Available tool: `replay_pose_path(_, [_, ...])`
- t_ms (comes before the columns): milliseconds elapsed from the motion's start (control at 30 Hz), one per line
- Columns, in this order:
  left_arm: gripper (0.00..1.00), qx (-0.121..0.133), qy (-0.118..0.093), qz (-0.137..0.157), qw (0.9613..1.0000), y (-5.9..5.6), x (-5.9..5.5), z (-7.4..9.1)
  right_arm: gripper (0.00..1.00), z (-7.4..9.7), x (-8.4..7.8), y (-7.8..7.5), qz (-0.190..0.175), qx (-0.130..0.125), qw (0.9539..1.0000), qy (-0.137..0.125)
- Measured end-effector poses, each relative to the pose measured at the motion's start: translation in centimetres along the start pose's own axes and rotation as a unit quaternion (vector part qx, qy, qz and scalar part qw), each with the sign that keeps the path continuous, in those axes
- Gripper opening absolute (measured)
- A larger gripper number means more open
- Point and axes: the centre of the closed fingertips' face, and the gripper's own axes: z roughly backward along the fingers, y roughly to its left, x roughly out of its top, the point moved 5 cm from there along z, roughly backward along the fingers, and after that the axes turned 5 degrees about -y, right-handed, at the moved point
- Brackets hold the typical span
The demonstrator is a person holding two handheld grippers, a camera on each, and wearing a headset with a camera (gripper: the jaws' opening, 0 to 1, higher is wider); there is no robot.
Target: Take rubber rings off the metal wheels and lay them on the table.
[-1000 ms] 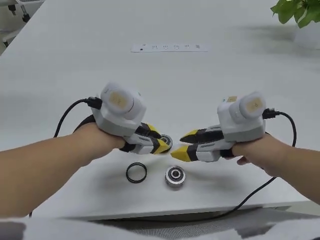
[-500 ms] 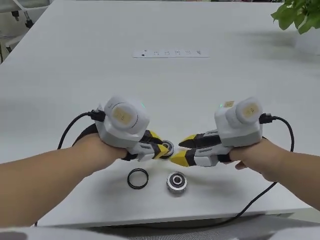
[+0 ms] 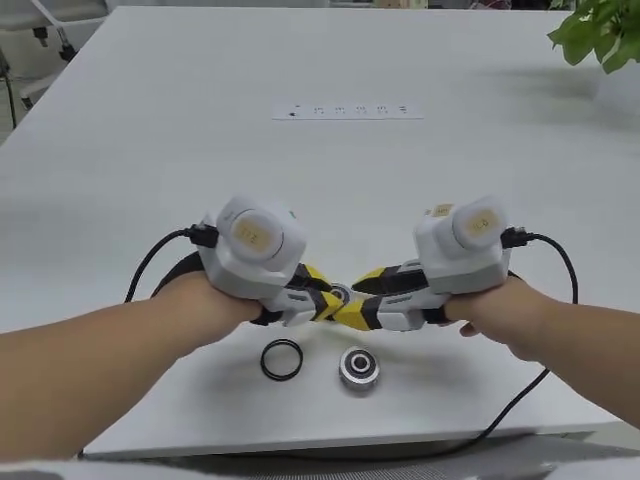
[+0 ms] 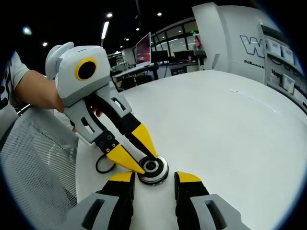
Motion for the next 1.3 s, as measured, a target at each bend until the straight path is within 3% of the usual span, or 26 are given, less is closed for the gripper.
replay_pose_path(500, [0.07,0.004,-0.002,0.005,1.0,-0.2,-0.1,0.1,0.25,-0.3,-0.3,0.5,0.029,-0.004,0.9996,0.002])
replay_pose_path(1300, [0.07,0.005,-0.008,0.012,0.9999,-0.2,-0.1,0.1,0.16,0.7,-0.6,0.3,0.044,-0.001,0.999,0.005])
